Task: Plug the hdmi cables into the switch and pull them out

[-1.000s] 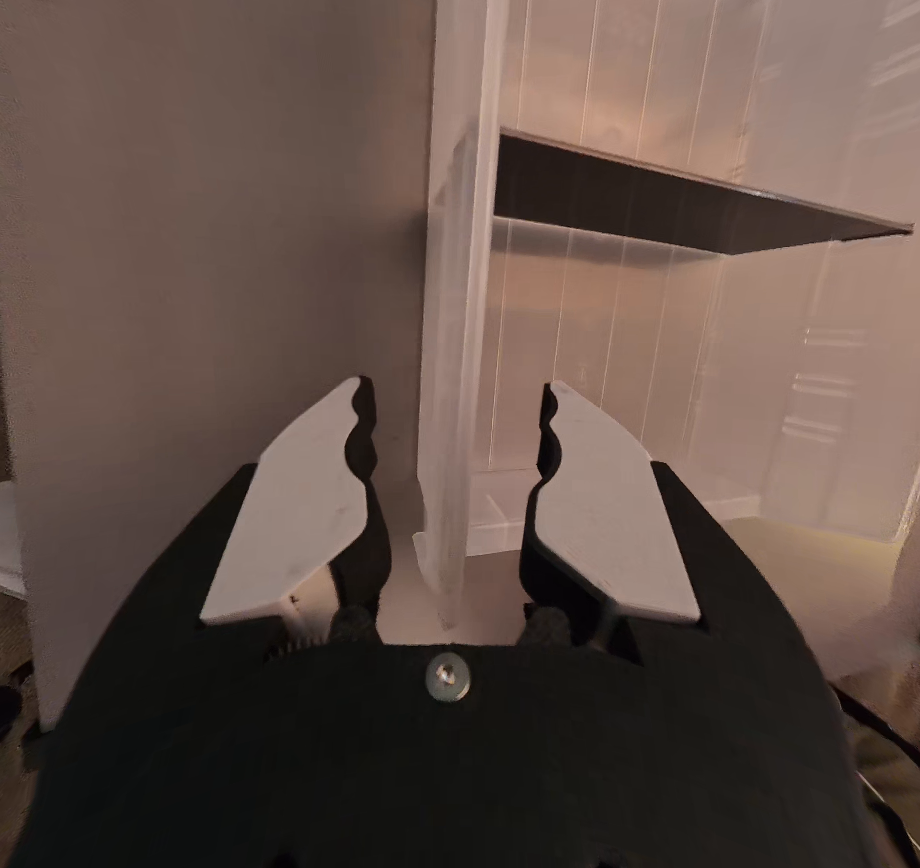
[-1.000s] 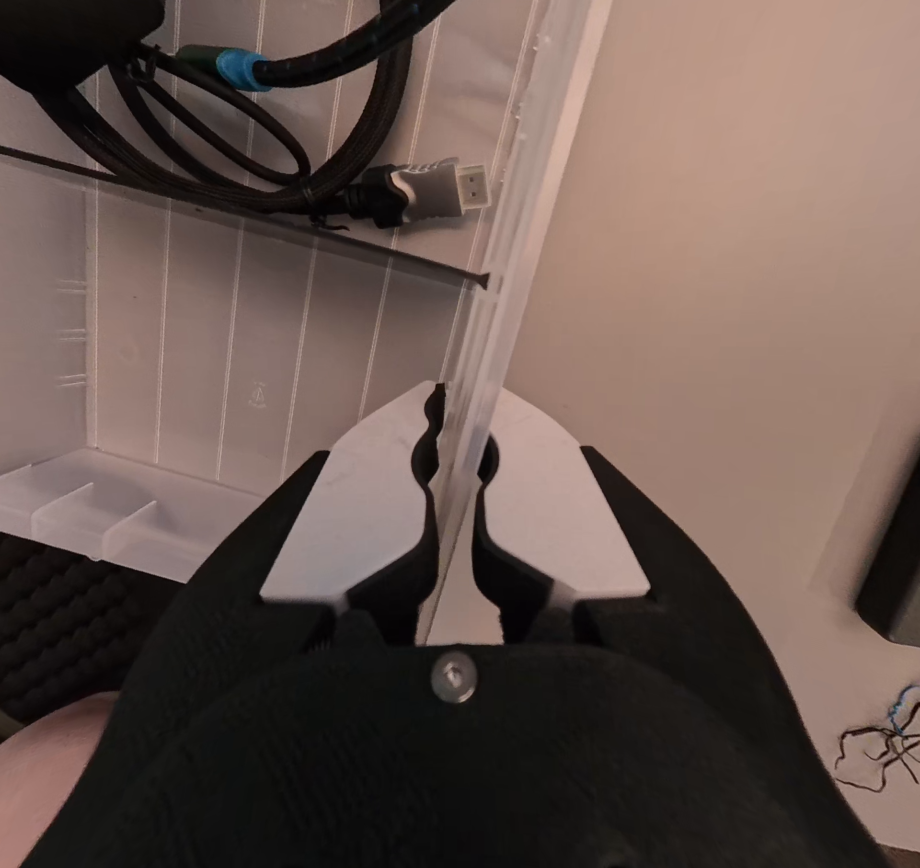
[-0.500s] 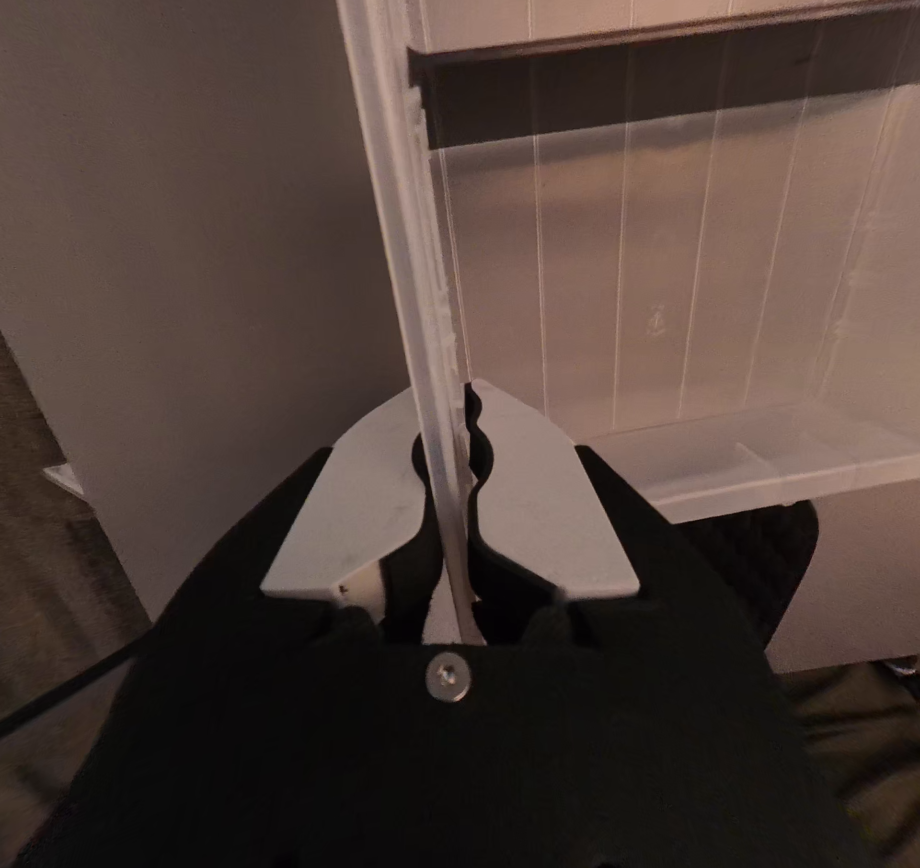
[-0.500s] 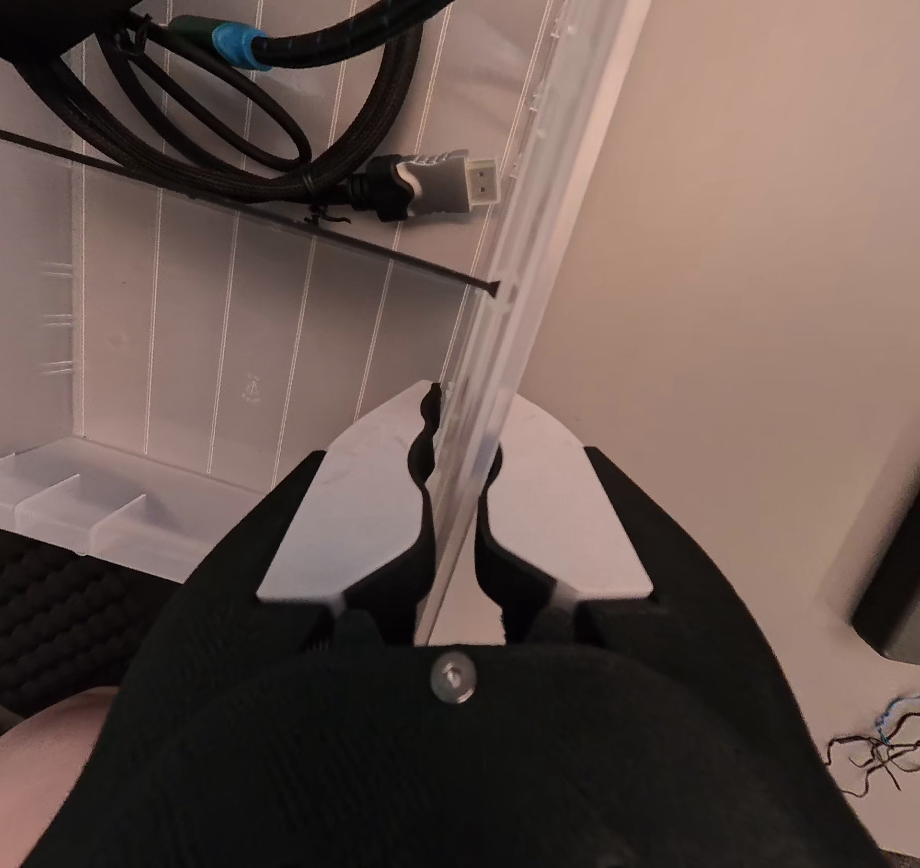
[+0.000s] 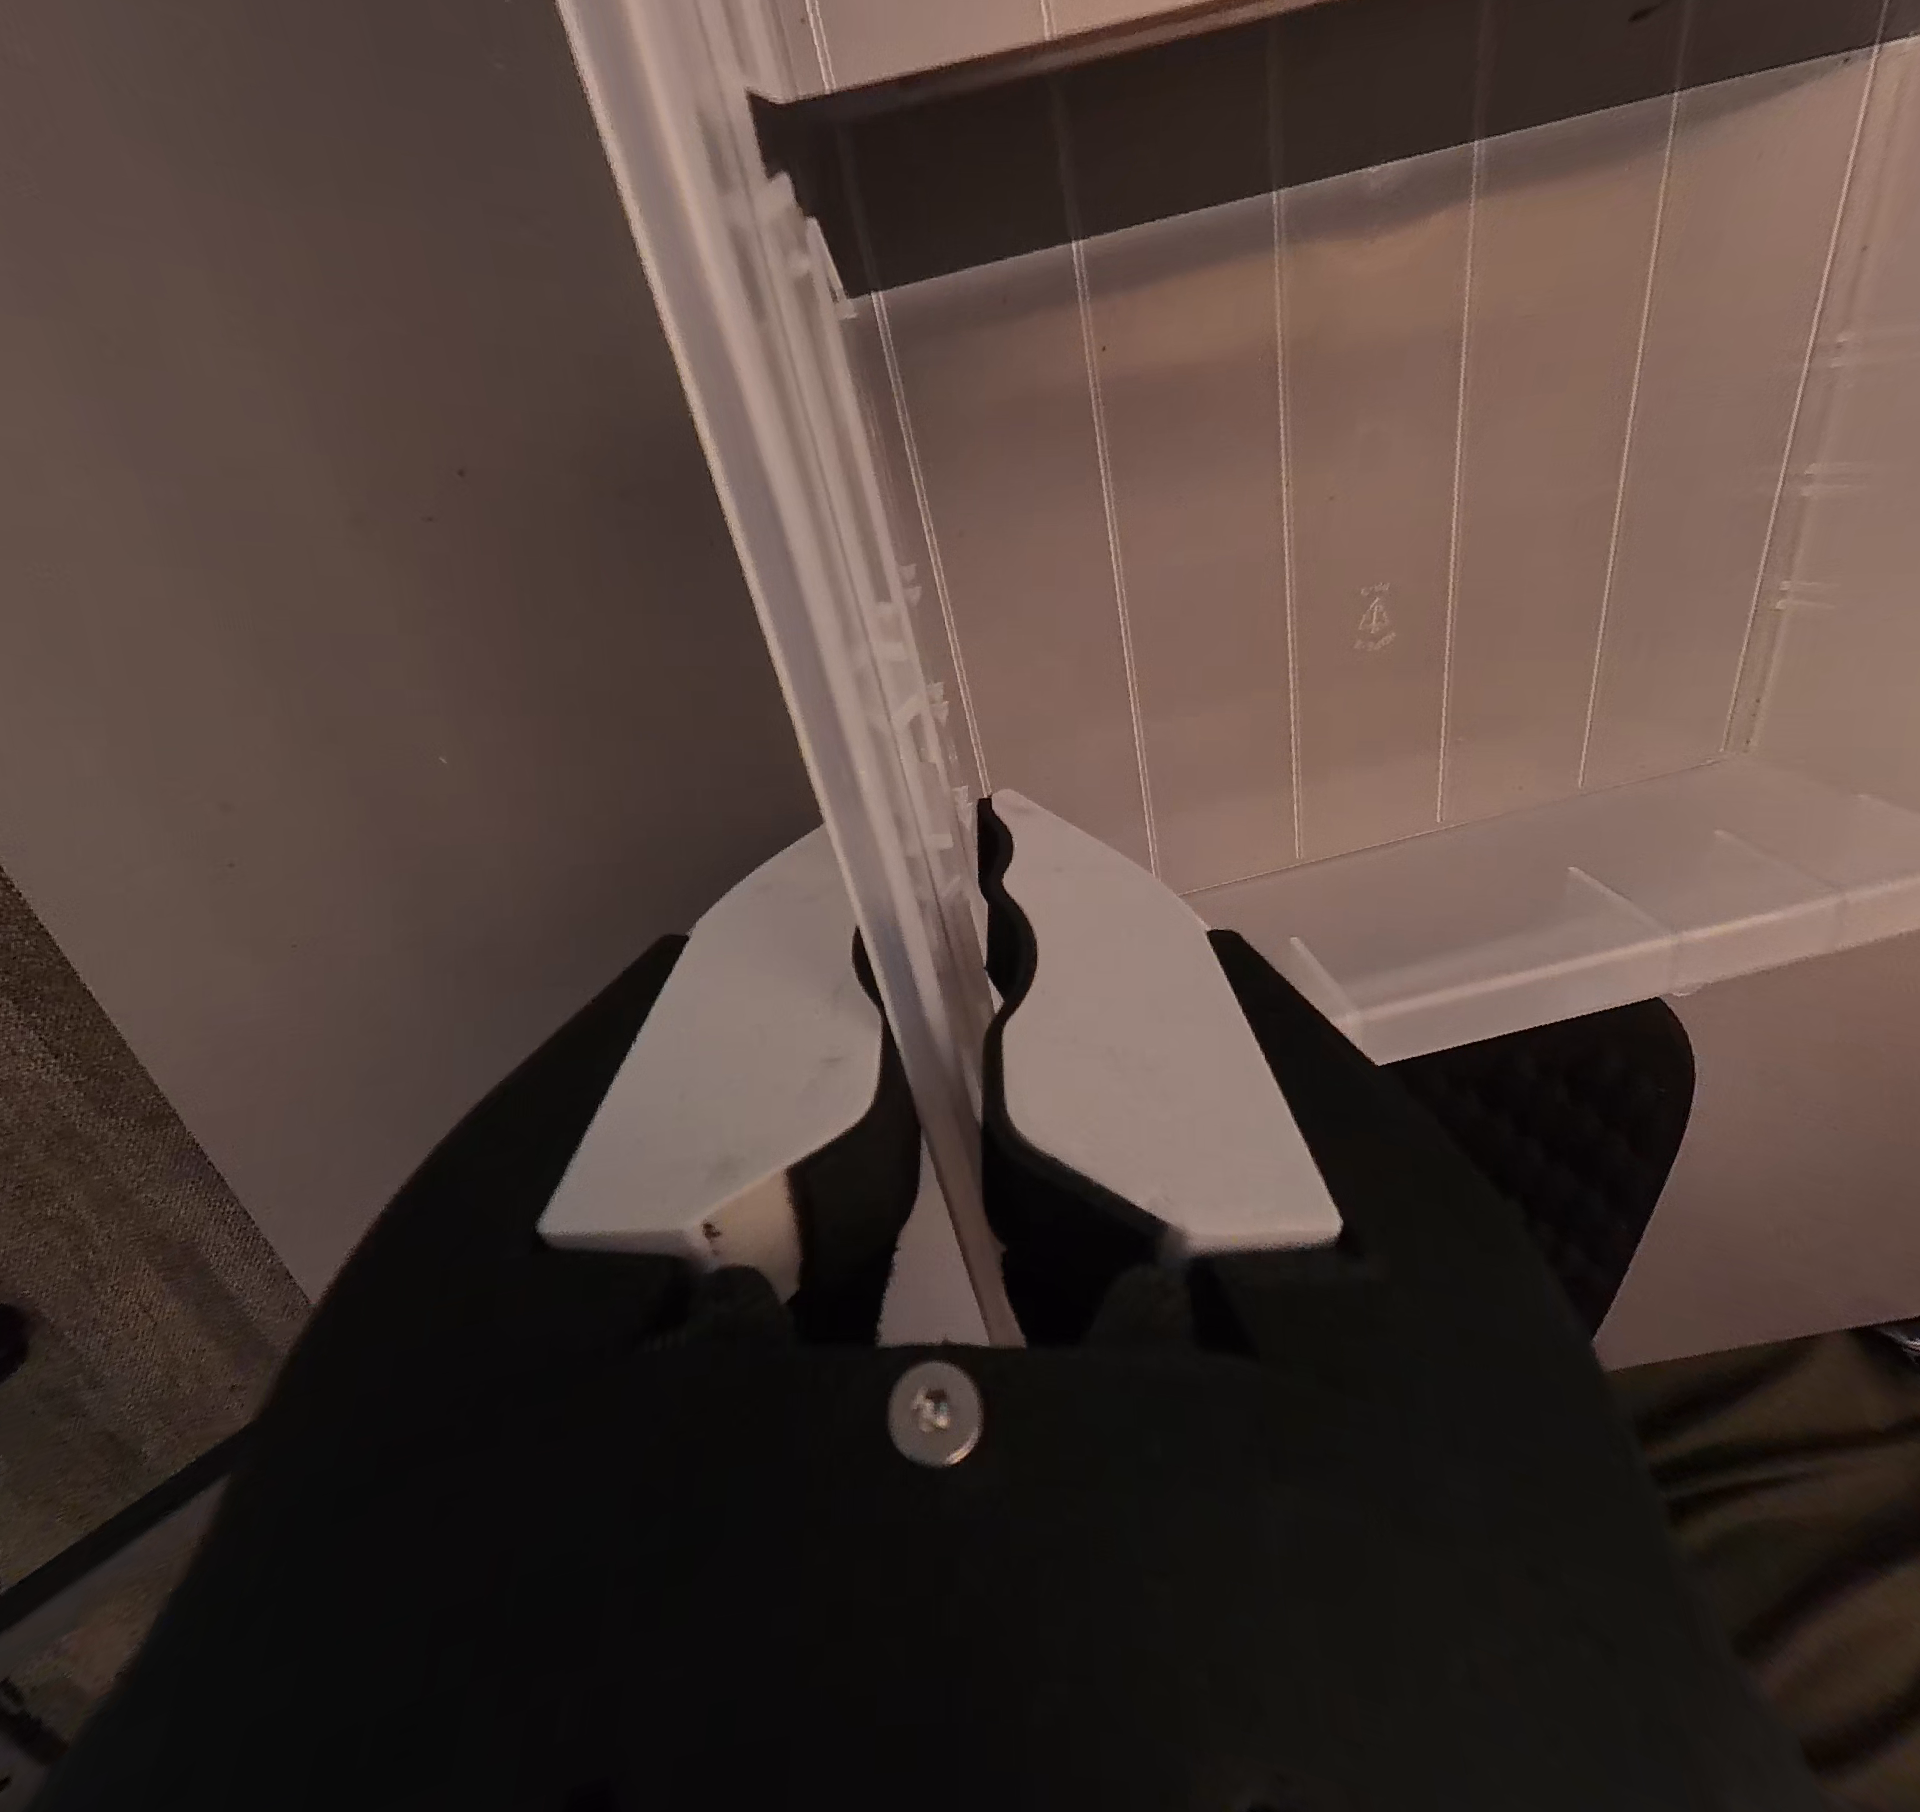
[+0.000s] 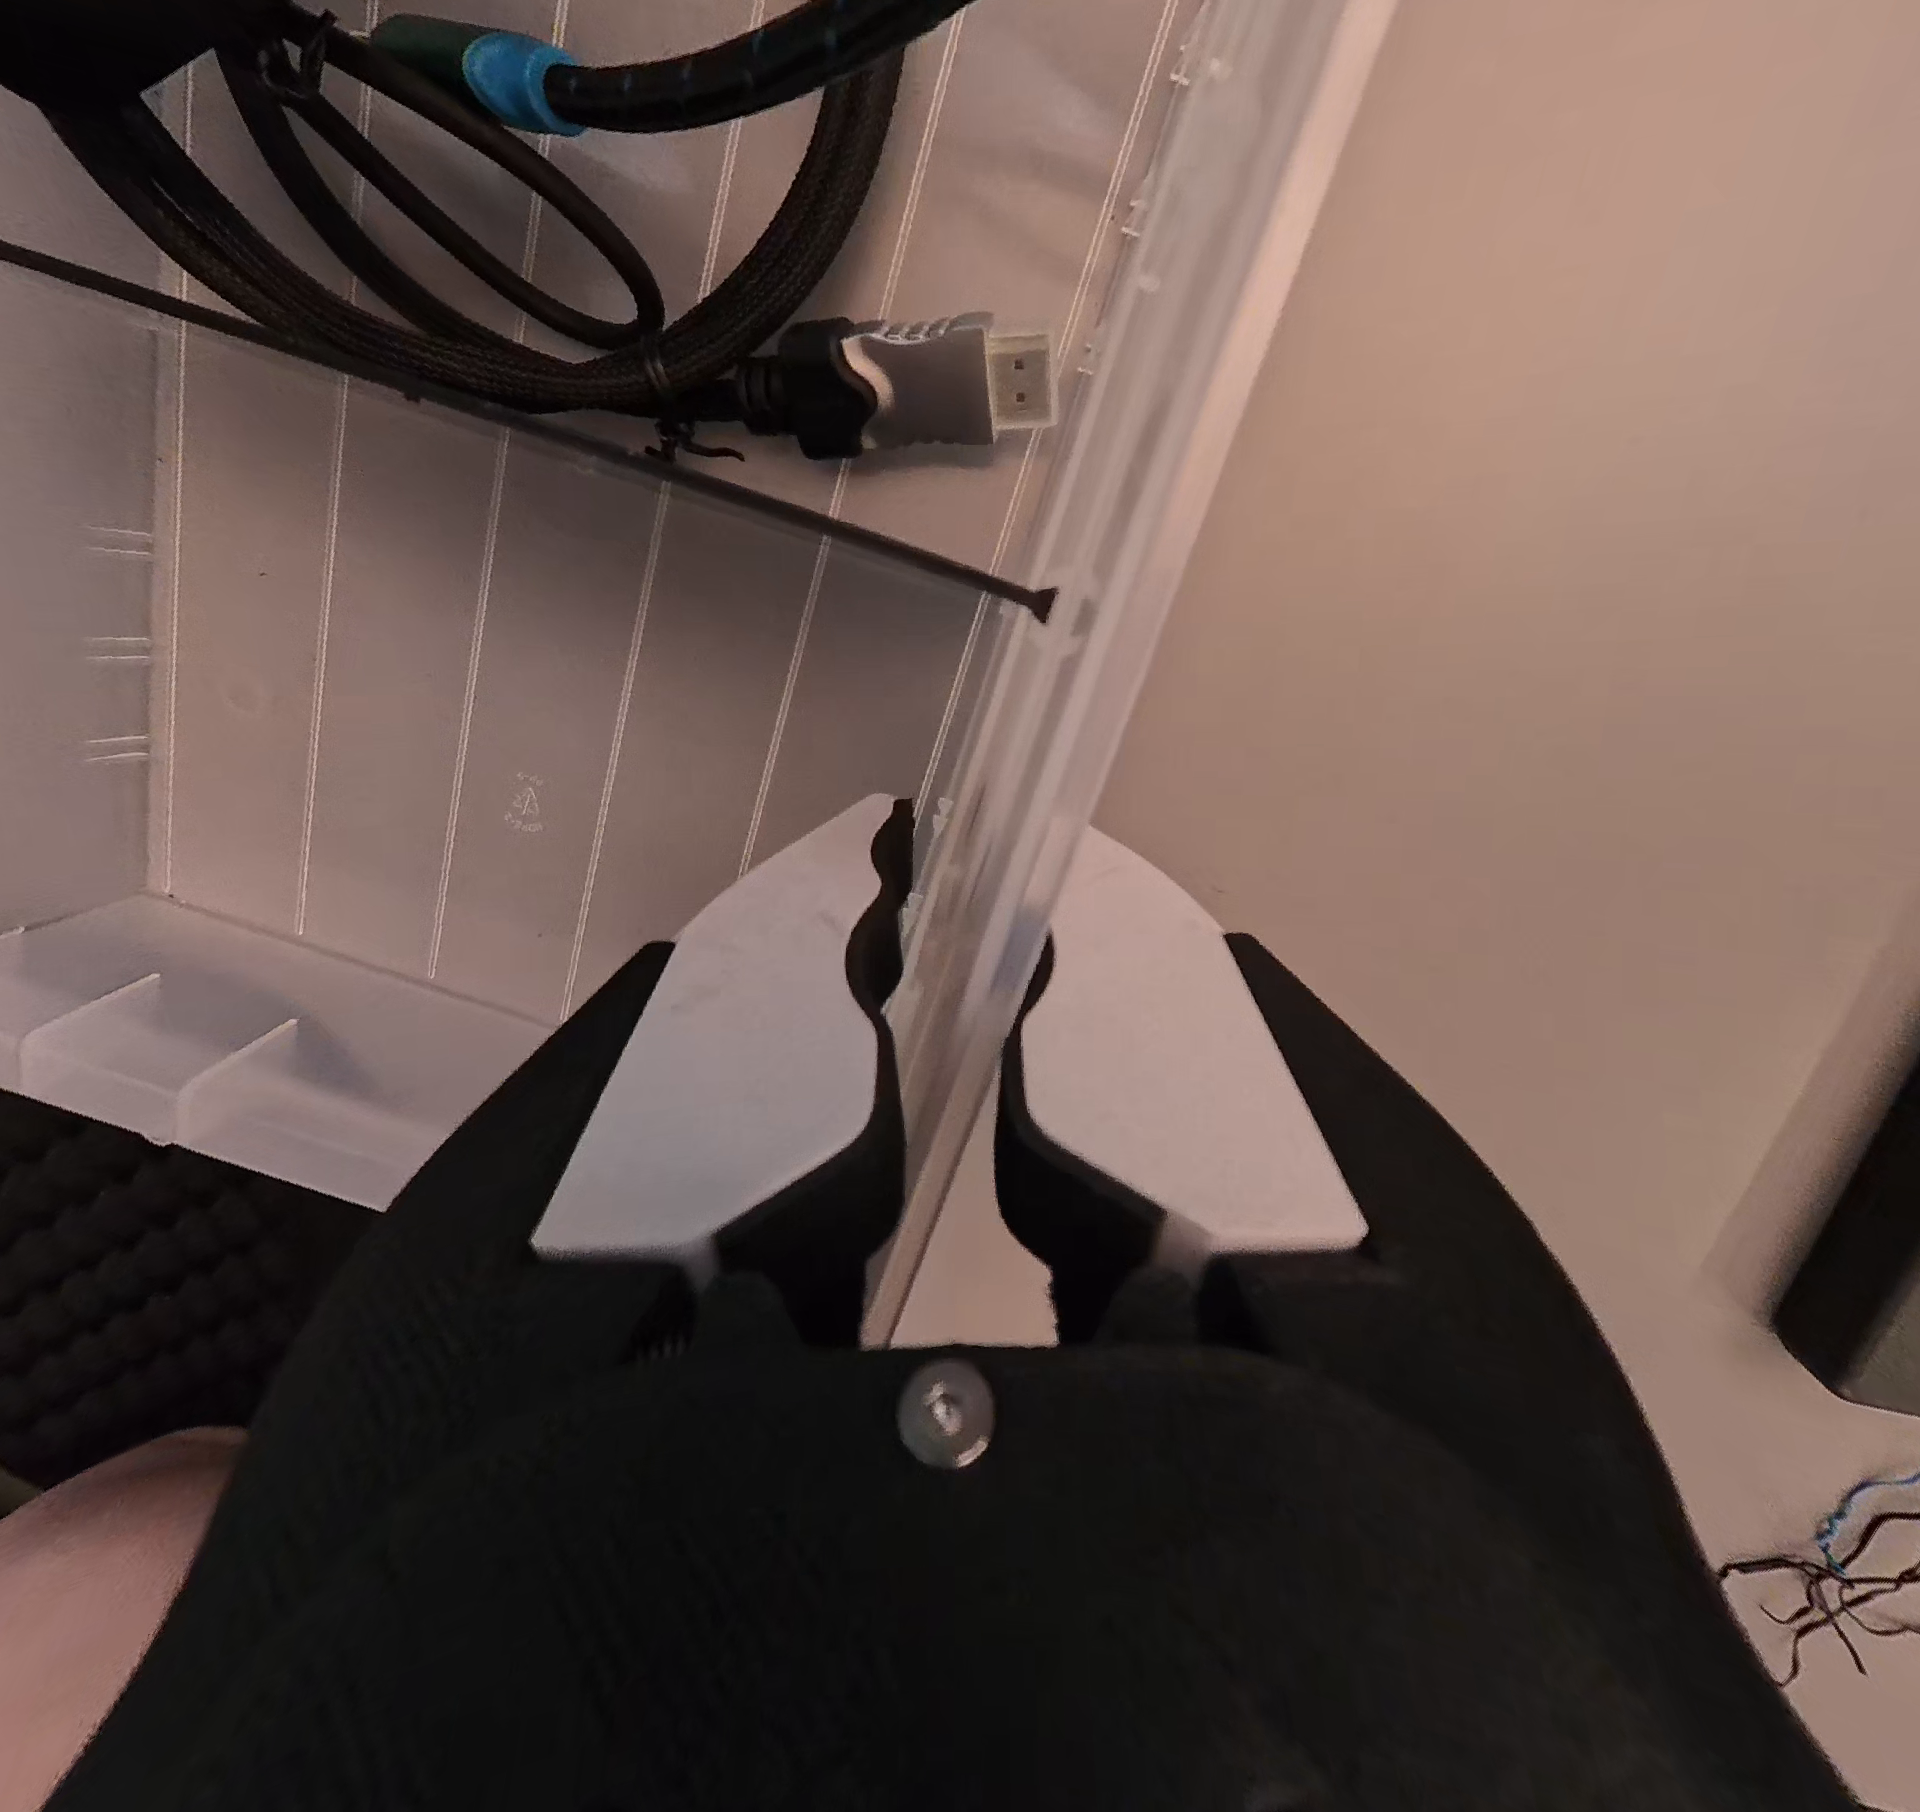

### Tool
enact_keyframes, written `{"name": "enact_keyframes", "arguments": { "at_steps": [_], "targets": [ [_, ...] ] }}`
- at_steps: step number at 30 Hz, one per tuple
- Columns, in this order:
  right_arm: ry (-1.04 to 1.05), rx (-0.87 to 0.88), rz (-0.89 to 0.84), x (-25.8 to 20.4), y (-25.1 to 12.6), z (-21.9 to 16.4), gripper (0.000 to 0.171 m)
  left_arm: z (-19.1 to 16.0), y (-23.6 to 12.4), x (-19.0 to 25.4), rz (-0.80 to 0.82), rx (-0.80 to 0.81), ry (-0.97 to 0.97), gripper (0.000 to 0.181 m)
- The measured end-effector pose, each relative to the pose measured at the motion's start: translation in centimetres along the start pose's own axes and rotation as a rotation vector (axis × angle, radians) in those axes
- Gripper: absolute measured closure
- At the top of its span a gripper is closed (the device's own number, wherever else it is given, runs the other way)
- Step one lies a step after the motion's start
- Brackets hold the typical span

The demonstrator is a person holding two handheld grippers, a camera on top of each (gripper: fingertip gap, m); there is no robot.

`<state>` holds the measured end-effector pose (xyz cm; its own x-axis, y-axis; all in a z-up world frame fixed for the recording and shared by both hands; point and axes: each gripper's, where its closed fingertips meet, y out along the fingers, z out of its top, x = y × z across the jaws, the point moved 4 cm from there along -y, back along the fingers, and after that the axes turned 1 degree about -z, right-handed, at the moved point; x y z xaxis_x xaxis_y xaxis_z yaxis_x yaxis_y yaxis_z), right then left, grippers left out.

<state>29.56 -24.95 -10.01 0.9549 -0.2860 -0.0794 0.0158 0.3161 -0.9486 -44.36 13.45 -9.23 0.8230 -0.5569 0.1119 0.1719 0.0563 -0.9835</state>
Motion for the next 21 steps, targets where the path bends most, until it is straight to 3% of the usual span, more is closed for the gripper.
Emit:
{"name": "enact_keyframes", "arguments": {
  "at_steps": [12,21],
  "targets": [
    [-0.009,-0.02,0.013,0.0,0.4,-0.2,0.154,0.1,0.0,0.4,-0.133,0.037,-0.088,0.162],
    [-0.014,-0.044,0.03,-0.2,0.7,-0.4,0.154,-0.6,-1.7,-0.4,-0.195,0.089,-0.264,0.15]
  ]
}}
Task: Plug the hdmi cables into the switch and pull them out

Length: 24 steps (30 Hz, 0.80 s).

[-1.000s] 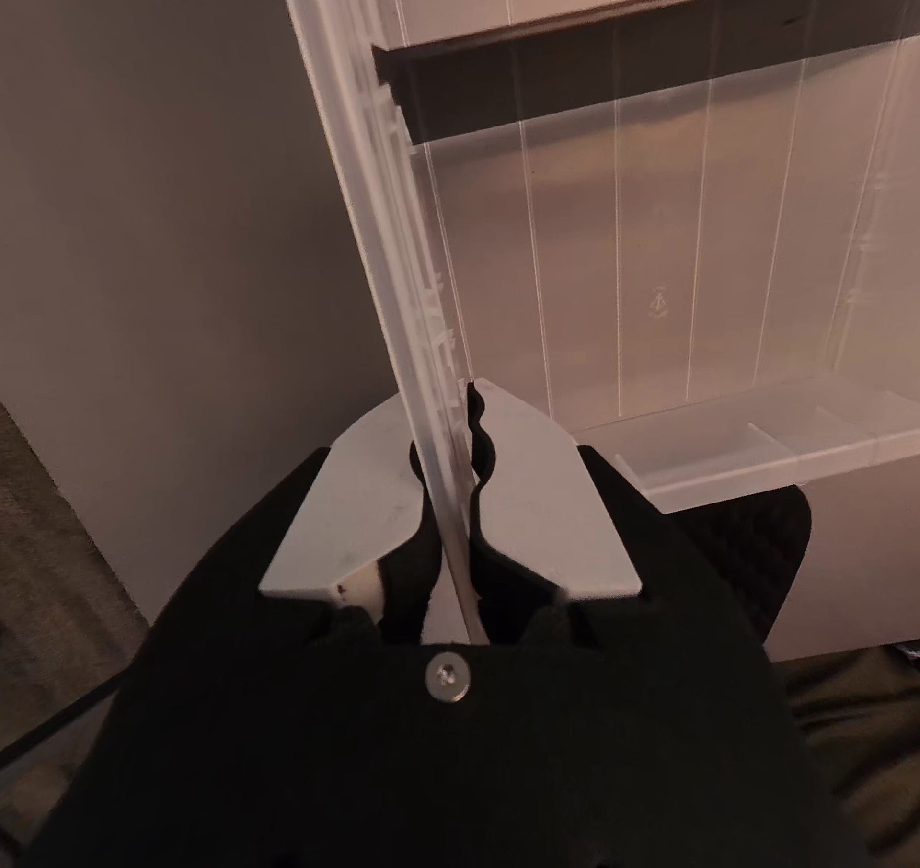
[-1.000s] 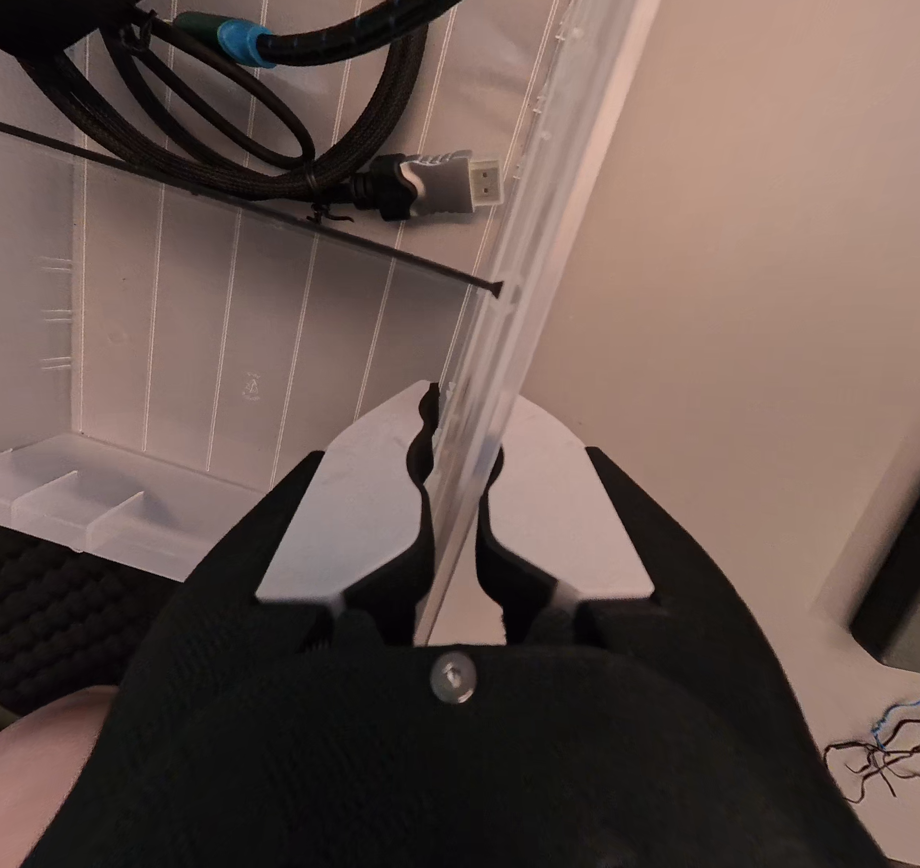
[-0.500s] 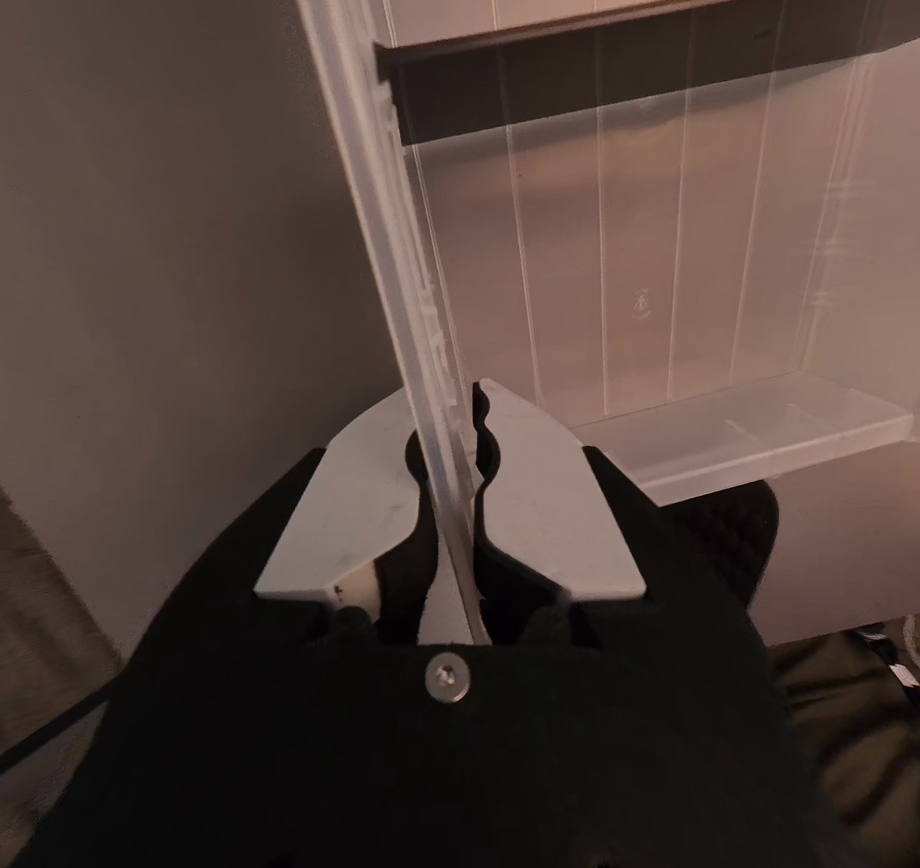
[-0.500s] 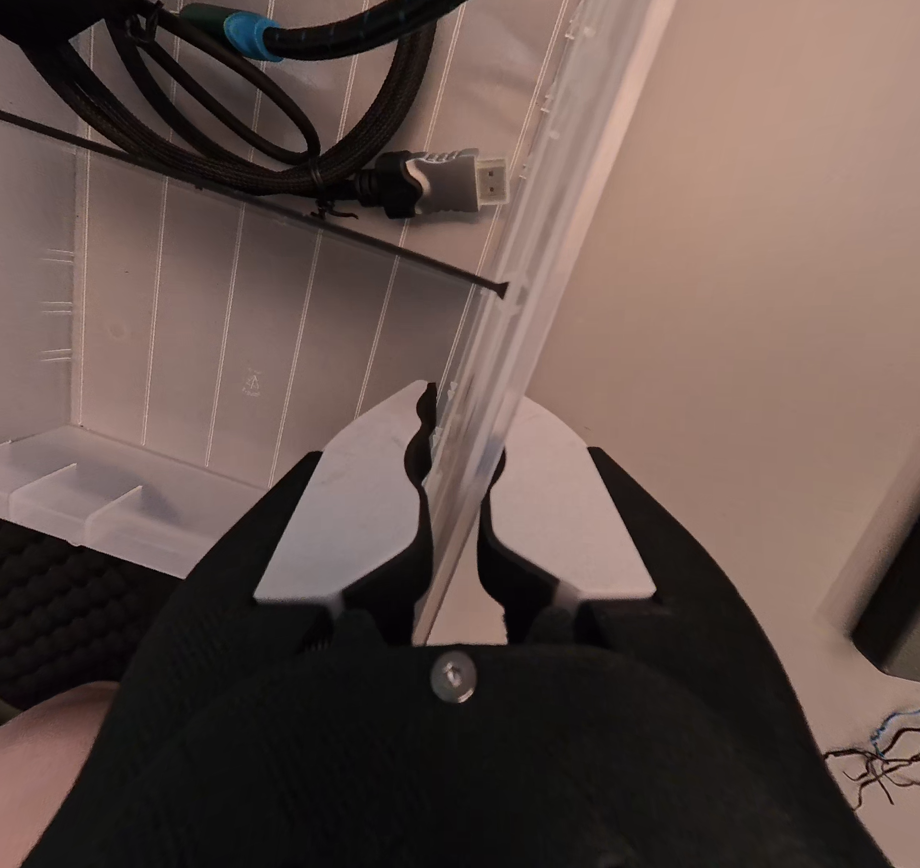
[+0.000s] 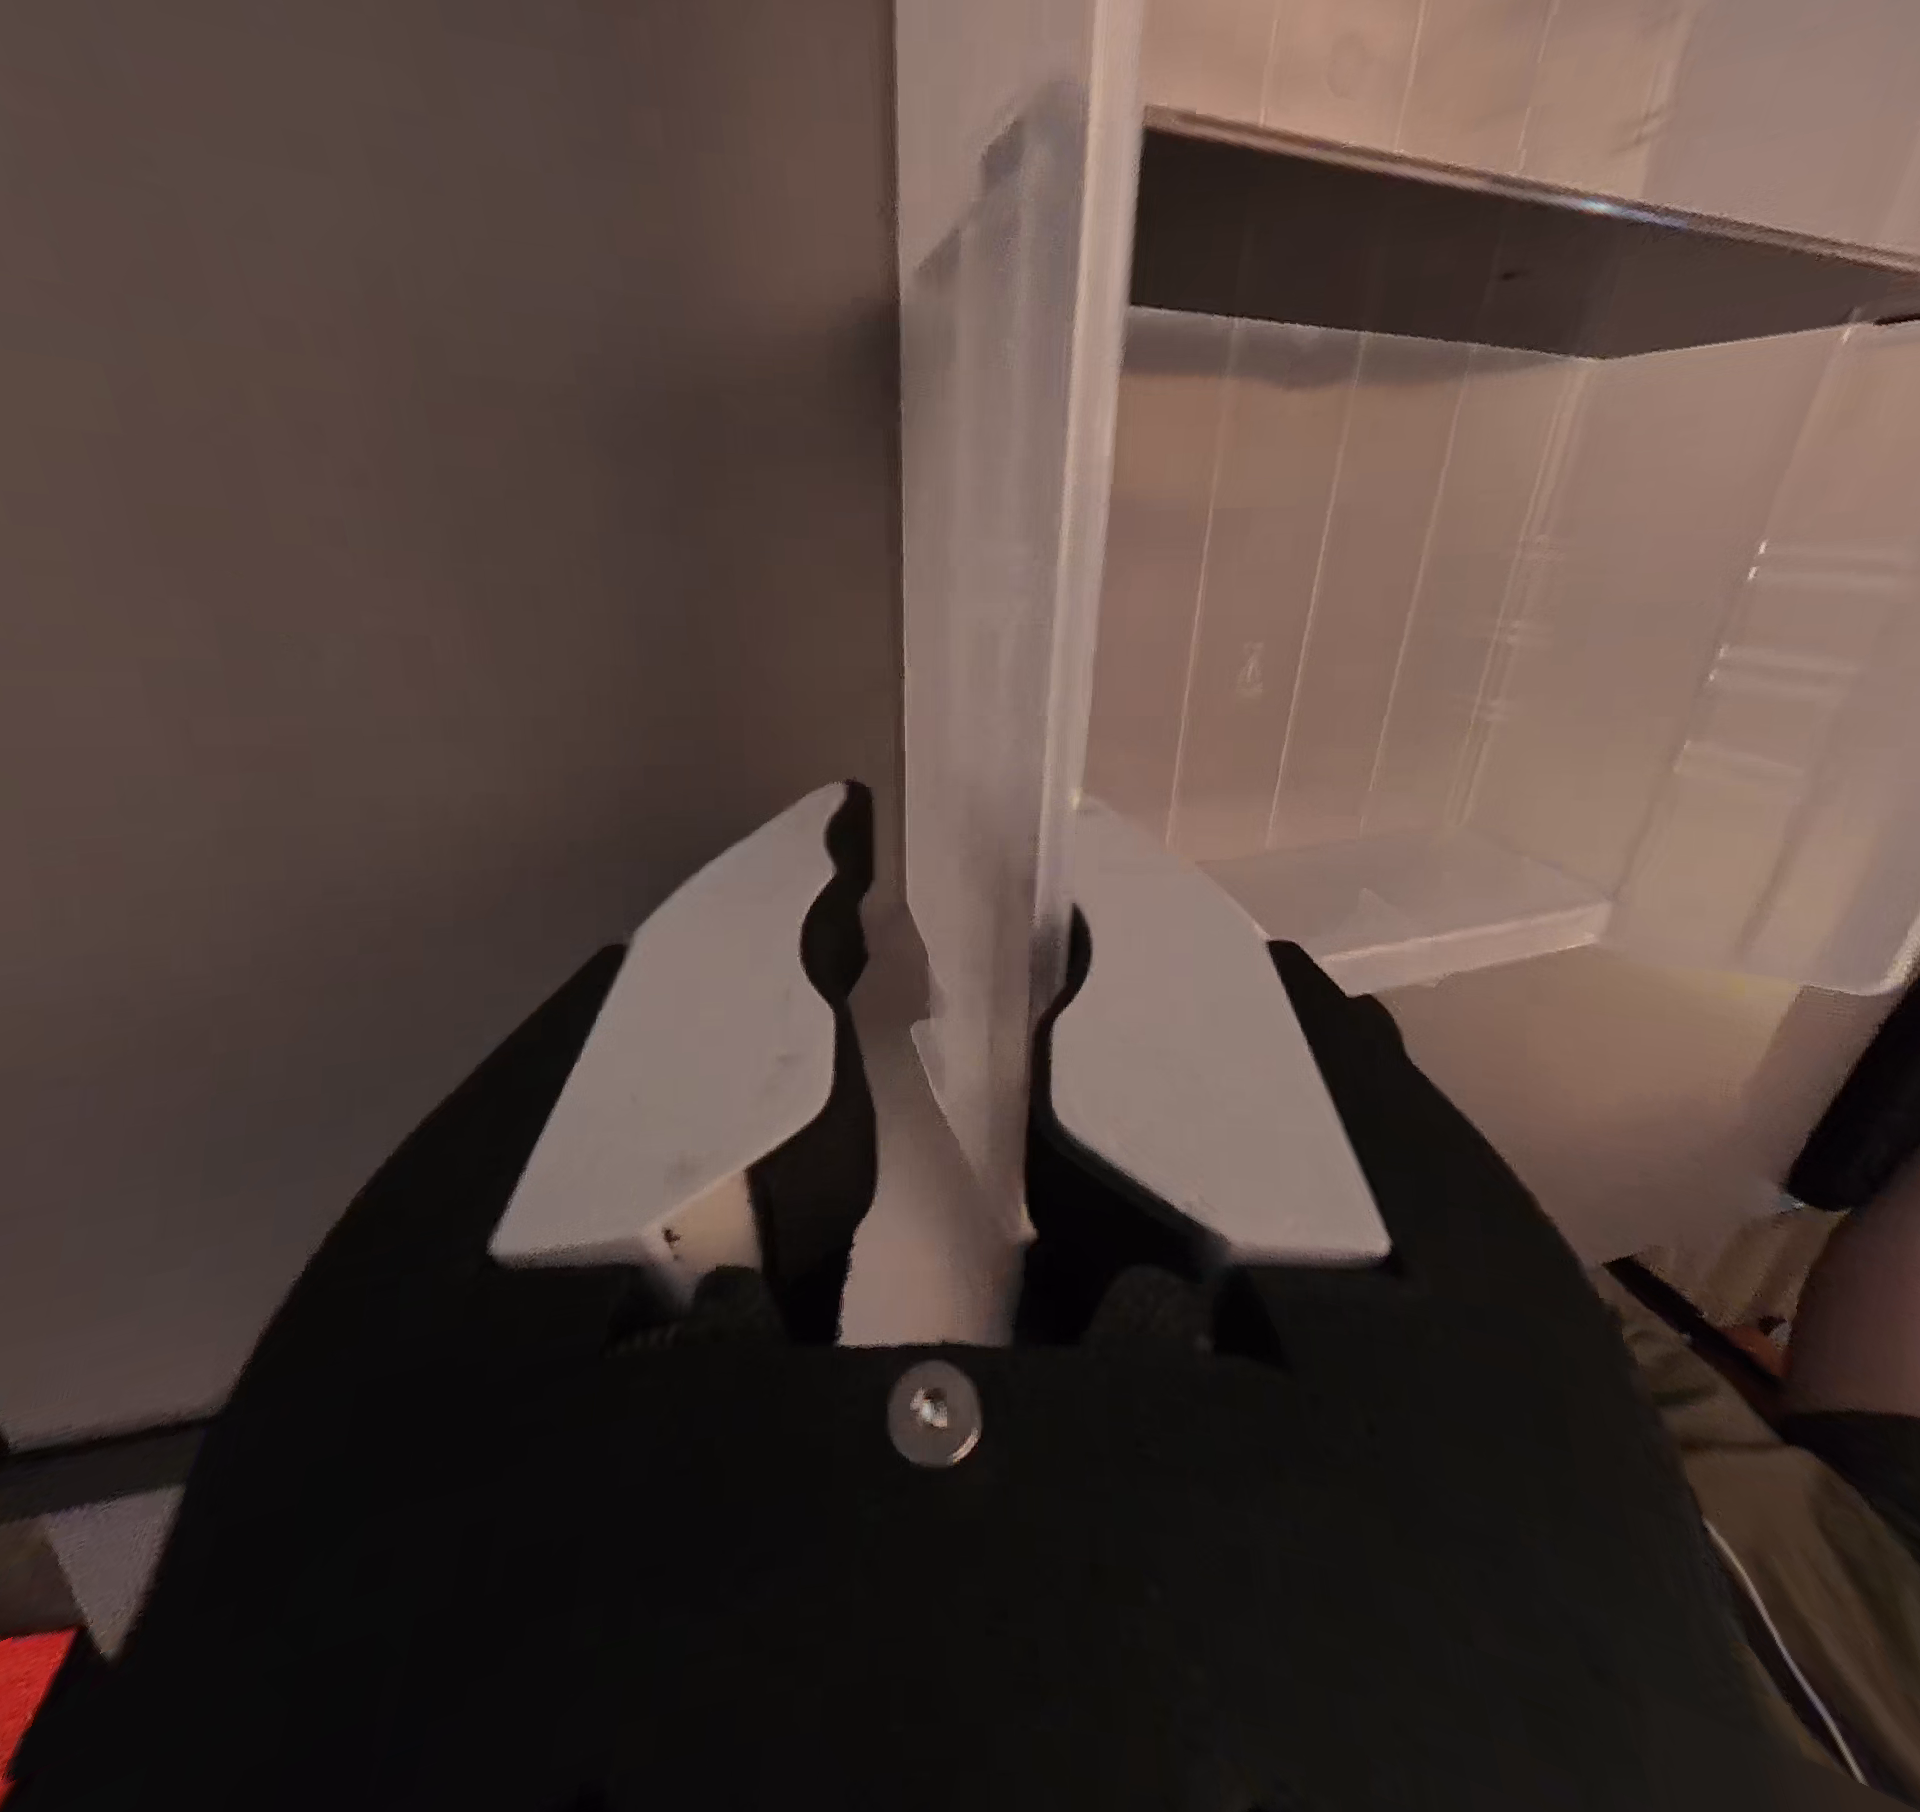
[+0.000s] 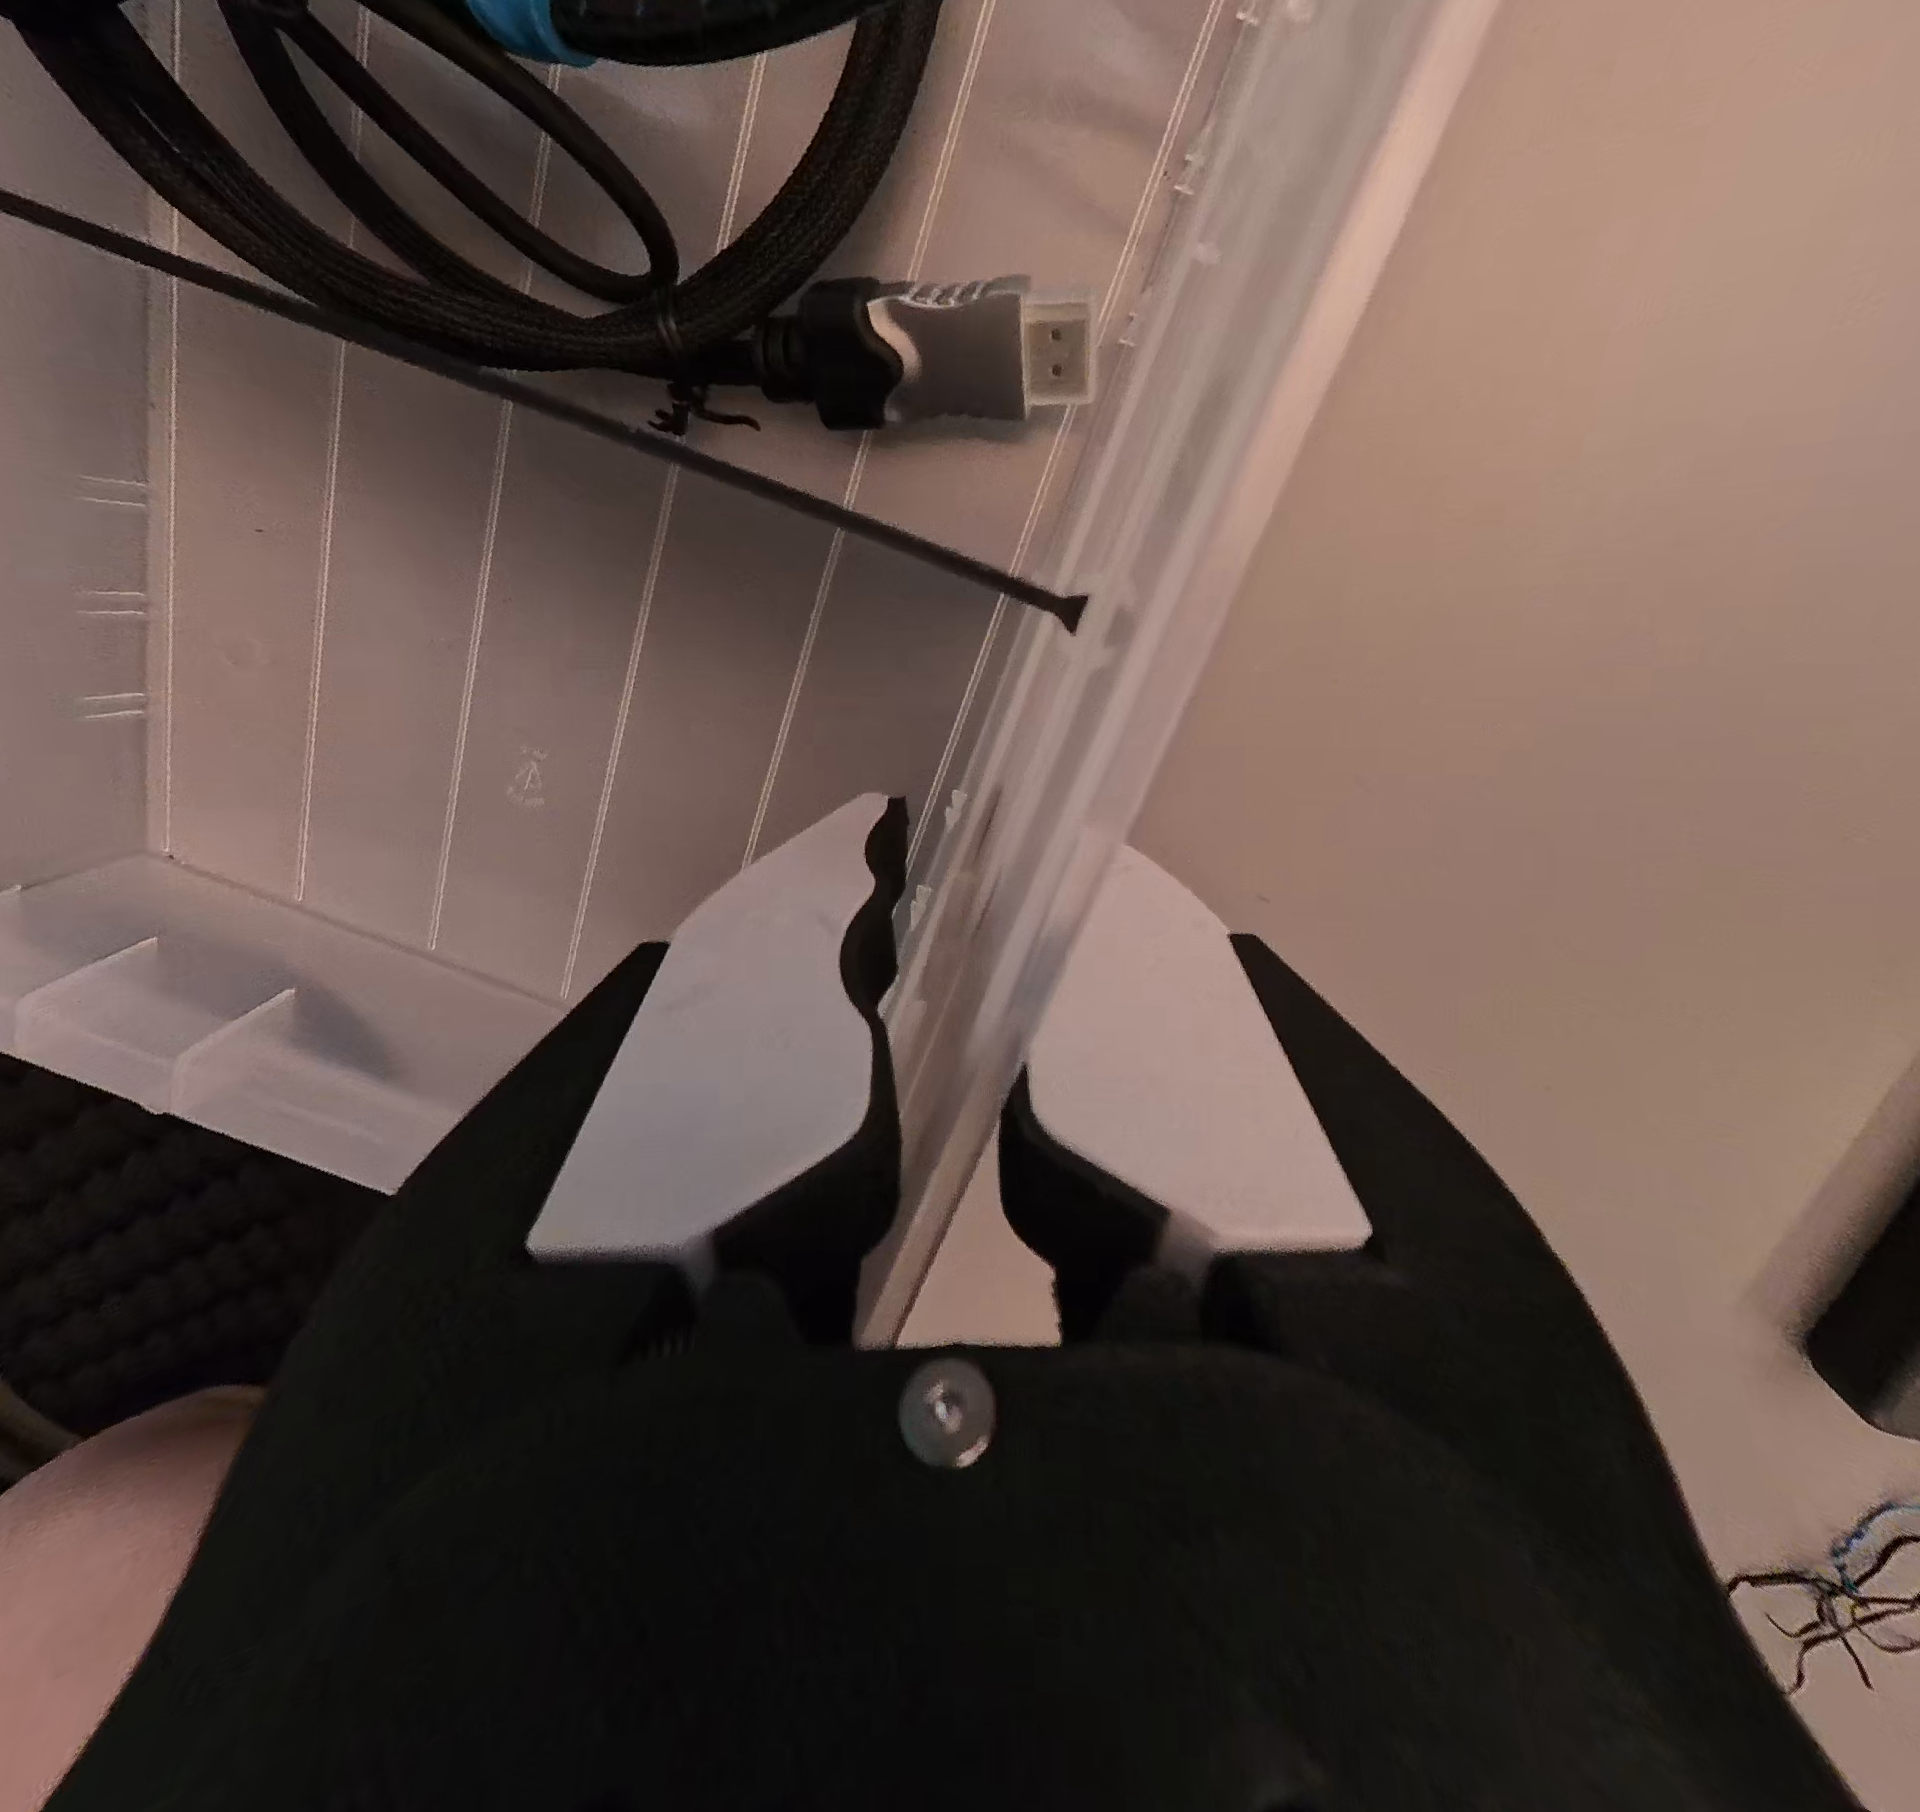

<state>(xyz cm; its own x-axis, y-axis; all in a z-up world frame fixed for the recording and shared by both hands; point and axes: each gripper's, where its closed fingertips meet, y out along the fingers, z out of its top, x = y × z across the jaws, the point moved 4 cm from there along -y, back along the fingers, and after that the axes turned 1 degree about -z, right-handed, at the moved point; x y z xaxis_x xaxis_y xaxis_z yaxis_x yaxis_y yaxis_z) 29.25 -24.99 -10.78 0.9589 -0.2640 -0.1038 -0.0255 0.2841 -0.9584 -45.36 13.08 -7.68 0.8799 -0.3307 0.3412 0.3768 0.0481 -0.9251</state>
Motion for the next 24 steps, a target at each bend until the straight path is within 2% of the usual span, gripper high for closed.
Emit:
{"name": "enact_keyframes", "arguments": {
  "at_steps": [1,3,6,8,17,24],
  "targets": [
    [0.0,-0.002,0.002,0.0,0.0,0.0,0.154,-0.2,-0.4,0.0,-0.008,0.007,-0.015,0.146],
    [0.0,-0.006,0.005,-0.1,0.1,0.0,0.154,-0.3,-1.3,0.4,-0.059,0.043,-0.032,0.152],
    [0.001,-0.017,0.012,-0.1,0.2,-0.1,0.154,0.4,-3.5,1.2,-0.118,0.175,-0.036,0.151],
    [-0.001,-0.029,0.02,-0.2,0.3,-0.2,0.154,0.6,-5.4,1.2,-0.093,0.264,-0.035,0.151],
    [-0.005,-0.033,0.031,-0.4,0.4,-0.2,0.154,0.3,-16.0,3.4,-0.035,0.825,0.036,0.155],
    [-0.005,-0.034,0.029,-0.4,0.4,-0.2,0.154,0.0,-16.7,3.6,-0.044,0.855,0.049,0.158]
  ]
}}
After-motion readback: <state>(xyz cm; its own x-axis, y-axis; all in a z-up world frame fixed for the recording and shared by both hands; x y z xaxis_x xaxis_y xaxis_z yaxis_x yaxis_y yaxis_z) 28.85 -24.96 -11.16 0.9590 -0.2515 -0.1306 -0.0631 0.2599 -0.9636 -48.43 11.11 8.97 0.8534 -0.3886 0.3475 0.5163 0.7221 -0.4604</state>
